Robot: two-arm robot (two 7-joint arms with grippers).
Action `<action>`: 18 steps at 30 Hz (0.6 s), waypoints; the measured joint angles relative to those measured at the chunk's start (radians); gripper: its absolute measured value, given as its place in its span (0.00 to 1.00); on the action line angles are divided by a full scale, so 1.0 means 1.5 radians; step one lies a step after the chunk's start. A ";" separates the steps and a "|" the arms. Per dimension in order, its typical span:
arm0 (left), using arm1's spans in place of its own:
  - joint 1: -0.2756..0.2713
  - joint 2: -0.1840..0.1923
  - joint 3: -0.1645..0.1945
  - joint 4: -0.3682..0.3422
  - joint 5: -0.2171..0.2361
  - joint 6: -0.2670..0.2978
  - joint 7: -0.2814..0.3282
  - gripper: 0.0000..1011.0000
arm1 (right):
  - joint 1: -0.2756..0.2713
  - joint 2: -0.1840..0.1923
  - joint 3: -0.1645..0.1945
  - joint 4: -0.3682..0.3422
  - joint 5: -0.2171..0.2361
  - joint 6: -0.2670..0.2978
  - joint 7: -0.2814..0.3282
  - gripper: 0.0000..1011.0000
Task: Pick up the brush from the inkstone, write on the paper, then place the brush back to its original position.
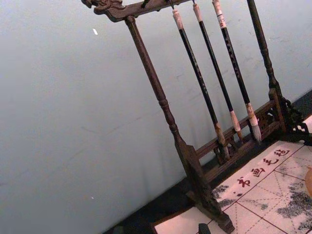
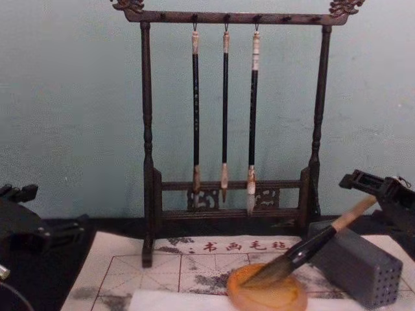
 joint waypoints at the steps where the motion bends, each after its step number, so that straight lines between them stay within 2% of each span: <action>1: 0.000 0.000 0.000 0.000 0.000 0.000 0.000 0.99 | 0.000 0.000 0.000 0.000 0.000 0.000 0.000 0.99; 18: 0.000 0.000 0.000 0.000 0.000 0.000 0.000 0.99 | 0.009 0.003 -0.020 0.010 0.028 -0.015 -0.011 0.99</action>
